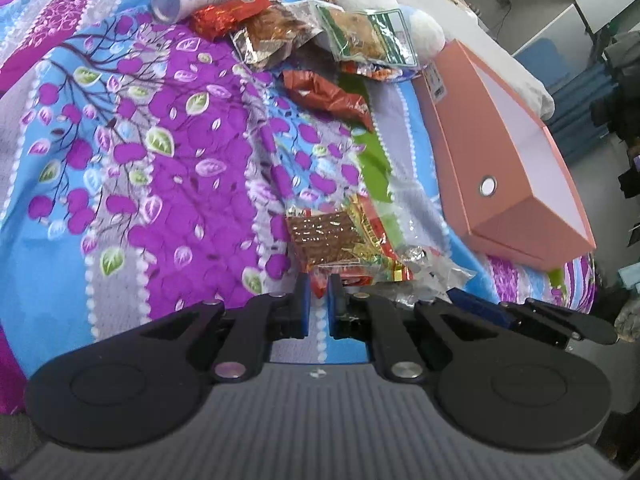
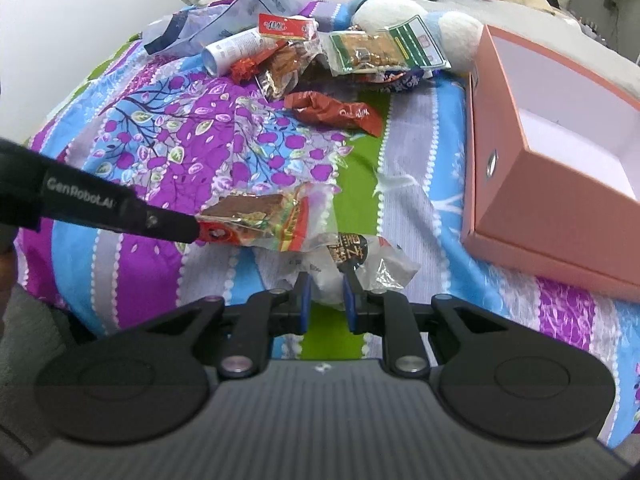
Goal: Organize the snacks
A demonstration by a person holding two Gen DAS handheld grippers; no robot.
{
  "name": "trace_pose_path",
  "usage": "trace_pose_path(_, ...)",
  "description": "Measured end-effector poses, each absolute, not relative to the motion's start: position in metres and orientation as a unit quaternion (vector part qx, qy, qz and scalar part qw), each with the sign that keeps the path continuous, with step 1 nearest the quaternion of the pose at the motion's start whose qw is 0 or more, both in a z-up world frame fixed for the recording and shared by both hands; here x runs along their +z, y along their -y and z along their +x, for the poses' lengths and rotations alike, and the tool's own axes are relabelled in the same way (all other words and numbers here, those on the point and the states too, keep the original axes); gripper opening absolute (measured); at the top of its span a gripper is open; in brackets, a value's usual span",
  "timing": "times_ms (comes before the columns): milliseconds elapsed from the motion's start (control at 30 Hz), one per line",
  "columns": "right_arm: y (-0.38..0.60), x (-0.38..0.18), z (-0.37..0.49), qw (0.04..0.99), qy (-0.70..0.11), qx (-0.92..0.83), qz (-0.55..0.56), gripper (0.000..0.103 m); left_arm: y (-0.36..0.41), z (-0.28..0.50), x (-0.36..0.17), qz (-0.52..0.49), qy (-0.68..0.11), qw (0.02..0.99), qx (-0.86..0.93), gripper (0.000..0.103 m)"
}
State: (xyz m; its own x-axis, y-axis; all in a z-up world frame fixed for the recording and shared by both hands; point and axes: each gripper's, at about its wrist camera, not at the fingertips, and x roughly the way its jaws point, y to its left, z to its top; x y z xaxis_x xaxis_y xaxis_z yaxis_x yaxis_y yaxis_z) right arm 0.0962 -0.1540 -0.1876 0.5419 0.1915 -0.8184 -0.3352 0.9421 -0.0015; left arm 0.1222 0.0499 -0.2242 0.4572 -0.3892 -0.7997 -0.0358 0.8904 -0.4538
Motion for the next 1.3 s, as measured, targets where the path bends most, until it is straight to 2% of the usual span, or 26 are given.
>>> trace_pose_path(267,0.159,-0.191,0.086,0.87,-0.466,0.15,-0.058,0.023,-0.049,0.117,-0.234,-0.192,-0.539,0.816,-0.082,0.012)
trace_pose_path(300,0.16,-0.192,0.086,0.869,-0.469,0.149,-0.054,0.023,-0.049,0.117,-0.236,-0.192,-0.543,0.813,-0.083,0.02)
trace_pose_path(333,0.161,-0.193,0.086,0.867,-0.472,0.149,-0.05,0.032,-0.049,0.117,-0.237,-0.192,-0.545,0.812,-0.085,0.034)
trace_pose_path(367,0.163,-0.193,0.086,0.867,-0.474,0.15,-0.045,0.04,-0.049,0.117,-0.237,-0.191,-0.545,0.812,-0.084,0.043)
trace_pose_path(400,0.164,-0.193,0.085,0.867,-0.474,0.15,-0.041,0.056,-0.048,0.118,-0.237,-0.187,-0.543,0.815,-0.083,0.061)
trace_pose_path(433,0.165,-0.193,0.084,0.868,-0.472,0.15,-0.038,0.063,-0.048,0.118,-0.236,-0.184,-0.539,0.818,-0.082,0.072)
trace_pose_path(533,0.165,-0.192,0.084,0.871,-0.465,0.153,-0.042,0.065,-0.046,0.121,-0.233,-0.181,-0.532,0.823,-0.086,0.078)
trace_pose_path(567,0.166,-0.192,0.085,0.872,-0.462,0.154,-0.042,0.067,-0.045,0.122,-0.232,-0.18,-0.528,0.825,-0.085,0.079)
trace_pose_path(600,0.167,-0.192,0.087,0.873,-0.461,0.154,-0.045,0.076,-0.044,0.123,-0.232,-0.179,-0.525,0.828,-0.084,0.082)
trace_pose_path(633,0.166,-0.193,0.088,0.873,-0.46,0.155,-0.049,0.082,-0.043,0.125,-0.231,-0.18,-0.522,0.829,-0.084,0.082)
trace_pose_path(667,0.166,-0.193,0.089,0.873,-0.457,0.158,-0.056,0.083,-0.043,0.128,-0.232,-0.183,-0.522,0.829,-0.087,0.082)
trace_pose_path(1033,0.165,-0.209,0.115,0.872,-0.442,0.167,-0.127,0.083,-0.029,0.157,-0.255,-0.155,-0.547,0.819,-0.073,0.082)
trace_pose_path(1200,0.169,-0.216,0.122,0.87,-0.447,0.179,-0.104,0.082,-0.021,0.163,-0.257,-0.135,-0.547,0.823,-0.074,0.081)
trace_pose_path(1300,0.168,-0.219,0.125,0.868,-0.452,0.181,-0.097,0.082,-0.019,0.164,-0.258,-0.122,-0.549,0.823,-0.075,0.076)
